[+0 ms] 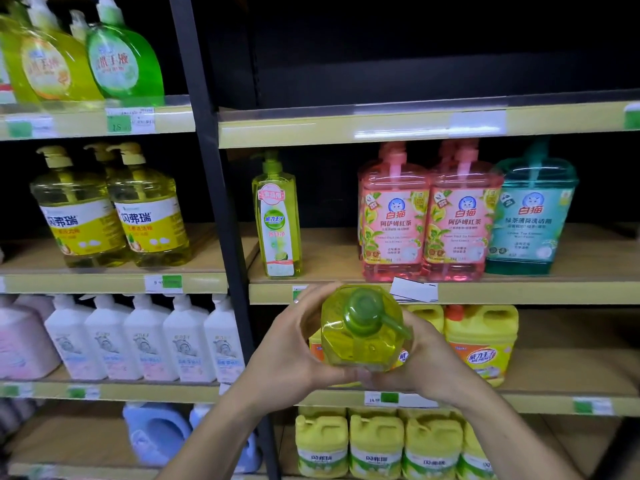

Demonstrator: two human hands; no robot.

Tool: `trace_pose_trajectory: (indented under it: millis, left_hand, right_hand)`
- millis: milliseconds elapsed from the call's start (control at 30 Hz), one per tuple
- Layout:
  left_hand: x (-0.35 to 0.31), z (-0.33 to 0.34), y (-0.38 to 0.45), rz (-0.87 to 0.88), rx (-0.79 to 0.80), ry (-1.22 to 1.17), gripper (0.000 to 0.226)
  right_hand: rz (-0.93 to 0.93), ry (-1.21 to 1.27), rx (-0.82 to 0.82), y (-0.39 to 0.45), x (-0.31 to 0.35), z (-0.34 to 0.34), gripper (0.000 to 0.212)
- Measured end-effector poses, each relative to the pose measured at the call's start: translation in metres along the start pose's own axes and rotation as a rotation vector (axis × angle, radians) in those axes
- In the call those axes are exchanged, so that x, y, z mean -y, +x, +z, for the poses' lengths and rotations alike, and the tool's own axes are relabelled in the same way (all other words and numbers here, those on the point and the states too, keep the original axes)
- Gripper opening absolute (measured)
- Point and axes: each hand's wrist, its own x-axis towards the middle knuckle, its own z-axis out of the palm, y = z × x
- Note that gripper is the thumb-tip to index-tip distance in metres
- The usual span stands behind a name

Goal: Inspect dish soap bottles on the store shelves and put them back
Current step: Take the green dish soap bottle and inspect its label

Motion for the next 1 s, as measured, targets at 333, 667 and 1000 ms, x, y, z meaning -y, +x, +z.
trace_pose_trajectory:
  millis: [333,667,1000]
  left_hand:
    - [0.007,-0.004,0.013,-0.3,-0.07,-0.403,0.055]
    - [-0.006,0.009,0.048,-0.572,-0.034,-0.544,0.057]
    - [-0.004,0.012,0.077,-0.793,-0.221,-0.582,0.046]
  right_hand:
    - [0.147,0.371,0.157,-0.017,0.016,0.015,0.101]
    - [0.331,1.1,0.053,-0.004,0.054,0.046,0.068]
    - [0.623,1.313,-0.118,0.032,0.07,0.041,0.064]
